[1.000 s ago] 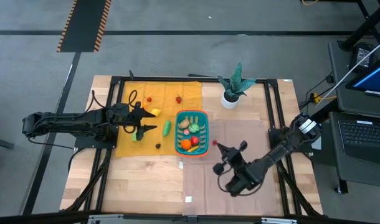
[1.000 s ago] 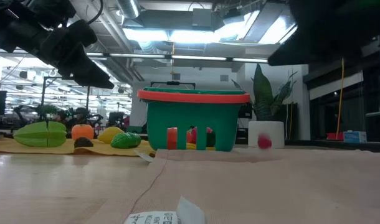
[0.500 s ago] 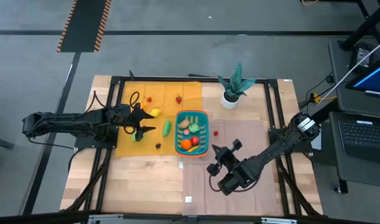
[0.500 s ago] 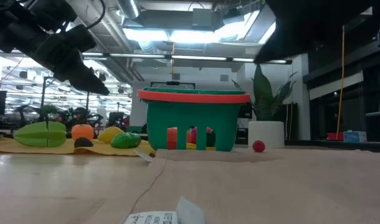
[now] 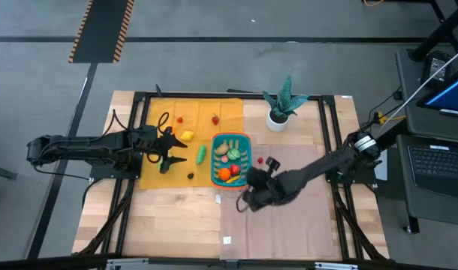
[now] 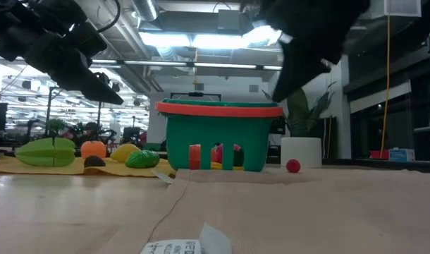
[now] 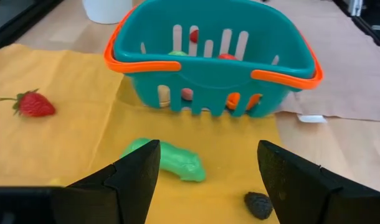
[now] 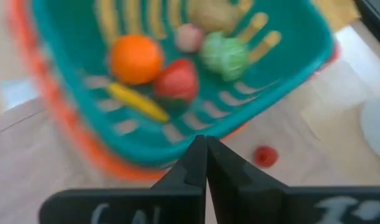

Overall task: Pick and placing Produce into tupperware
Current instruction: Put the bottom raspberry into the basket

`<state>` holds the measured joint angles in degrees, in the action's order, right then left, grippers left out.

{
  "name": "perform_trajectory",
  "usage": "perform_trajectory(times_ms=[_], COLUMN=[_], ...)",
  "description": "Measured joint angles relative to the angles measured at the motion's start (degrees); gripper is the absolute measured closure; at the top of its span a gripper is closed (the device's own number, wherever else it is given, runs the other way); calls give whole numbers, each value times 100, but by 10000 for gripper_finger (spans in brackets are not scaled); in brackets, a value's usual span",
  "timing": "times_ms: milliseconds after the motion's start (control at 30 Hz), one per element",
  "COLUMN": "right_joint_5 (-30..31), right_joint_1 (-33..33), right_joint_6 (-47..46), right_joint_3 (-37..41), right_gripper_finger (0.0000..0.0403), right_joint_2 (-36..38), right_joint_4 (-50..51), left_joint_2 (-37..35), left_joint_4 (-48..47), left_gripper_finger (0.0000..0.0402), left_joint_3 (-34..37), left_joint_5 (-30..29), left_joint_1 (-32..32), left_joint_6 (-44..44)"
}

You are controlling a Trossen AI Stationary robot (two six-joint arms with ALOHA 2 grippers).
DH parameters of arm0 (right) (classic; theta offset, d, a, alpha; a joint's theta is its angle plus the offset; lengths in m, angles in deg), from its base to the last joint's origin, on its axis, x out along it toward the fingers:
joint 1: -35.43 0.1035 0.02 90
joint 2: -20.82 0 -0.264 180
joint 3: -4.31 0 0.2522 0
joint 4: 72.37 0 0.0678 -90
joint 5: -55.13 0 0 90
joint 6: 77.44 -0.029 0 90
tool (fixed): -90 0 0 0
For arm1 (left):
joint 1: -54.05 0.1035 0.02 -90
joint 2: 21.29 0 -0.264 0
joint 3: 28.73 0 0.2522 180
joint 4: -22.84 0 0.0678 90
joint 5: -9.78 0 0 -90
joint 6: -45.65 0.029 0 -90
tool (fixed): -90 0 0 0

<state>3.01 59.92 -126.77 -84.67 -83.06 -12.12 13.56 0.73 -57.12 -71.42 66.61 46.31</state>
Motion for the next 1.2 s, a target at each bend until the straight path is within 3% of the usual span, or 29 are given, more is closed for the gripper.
perform_trajectory(times_ms=[267, 367, 600, 900, 1000, 1200], right_joint_5=[98, 126, 96, -47, -35, -490], right_joint_1=[-639, -711, -1073, -2016, -2204, -2107], right_joint_6=[-2116, -2439, -1756, -410, -286, -330], right_joint_3=[146, 148, 150, 158, 571, 2782], right_gripper_finger=[398, 397, 400, 401, 401, 402], right_joint_2=[0, 24, 559, 2116, 2555, 3197], right_joint_4=[1508, 1940, 1846, 1874, 1316, -1471], left_joint_2=[1, 0, 1, 1, 2, 2], left_joint_4=[-6, -6, -6, -15, -20, -24], left_gripper_finger=[140, 140, 140, 140, 140, 140], left_joint_3=[0, 1, 1, 2, 2, 2], left_joint_5=[491, 707, 725, 724, 724, 726], left_joint_1=[0, 0, 0, 0, 0, 0], left_joint_6=[82, 432, 606, 608, 606, 605])
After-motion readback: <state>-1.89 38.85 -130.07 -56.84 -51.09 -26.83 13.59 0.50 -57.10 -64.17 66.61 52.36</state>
